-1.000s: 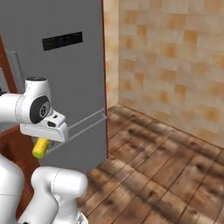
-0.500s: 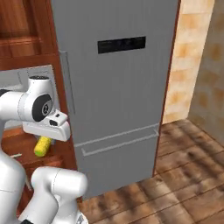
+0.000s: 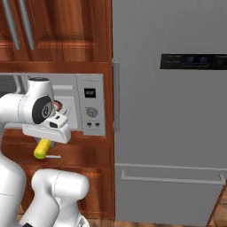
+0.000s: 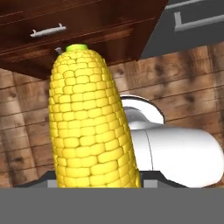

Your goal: Pick the corn from the counter and place it in the microwave.

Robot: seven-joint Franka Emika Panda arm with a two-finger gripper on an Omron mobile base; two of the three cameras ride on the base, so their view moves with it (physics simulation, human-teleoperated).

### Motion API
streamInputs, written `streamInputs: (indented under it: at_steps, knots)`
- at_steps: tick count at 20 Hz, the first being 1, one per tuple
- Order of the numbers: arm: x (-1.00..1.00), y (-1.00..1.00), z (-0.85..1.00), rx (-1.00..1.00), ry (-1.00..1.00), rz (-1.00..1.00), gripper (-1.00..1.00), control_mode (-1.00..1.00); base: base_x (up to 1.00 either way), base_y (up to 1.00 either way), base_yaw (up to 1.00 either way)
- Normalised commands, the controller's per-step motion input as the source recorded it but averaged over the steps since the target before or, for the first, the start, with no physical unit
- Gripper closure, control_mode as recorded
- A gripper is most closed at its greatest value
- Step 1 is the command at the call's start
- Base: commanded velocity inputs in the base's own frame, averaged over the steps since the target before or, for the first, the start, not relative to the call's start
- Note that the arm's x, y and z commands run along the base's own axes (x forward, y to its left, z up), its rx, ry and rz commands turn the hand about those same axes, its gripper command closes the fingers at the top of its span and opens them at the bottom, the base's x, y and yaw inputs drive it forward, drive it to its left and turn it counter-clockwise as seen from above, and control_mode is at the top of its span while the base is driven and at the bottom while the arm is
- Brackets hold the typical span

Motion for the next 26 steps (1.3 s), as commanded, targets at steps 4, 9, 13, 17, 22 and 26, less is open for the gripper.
streamInputs:
  at_steps: [4,9,13,17,22,26]
  knots:
    - [0.0,0.0,0.0,0.0,0.0,0.0,1.0,1.0,0.14,0.16,0.35]
    - [0.0,0.0,0.0,0.0,0.0,0.0,1.0,1.0,0.39,0.15,0.21]
    - [0.0,0.0,0.0,0.0,0.0,0.0,1.0,1.0,0.0,0.41,0.07]
    - [0.0,0.0,0.0,0.0,0.0,0.0,1.0,1.0,0.14,0.44,0.03]
    - [0.0,0.0,0.0,0.0,0.0,0.0,1.0,1.0,0.34,0.36,0.02]
    - [0.0,0.0,0.0,0.0,0.0,0.0,1.0,1.0,0.0,0.0,0.0]
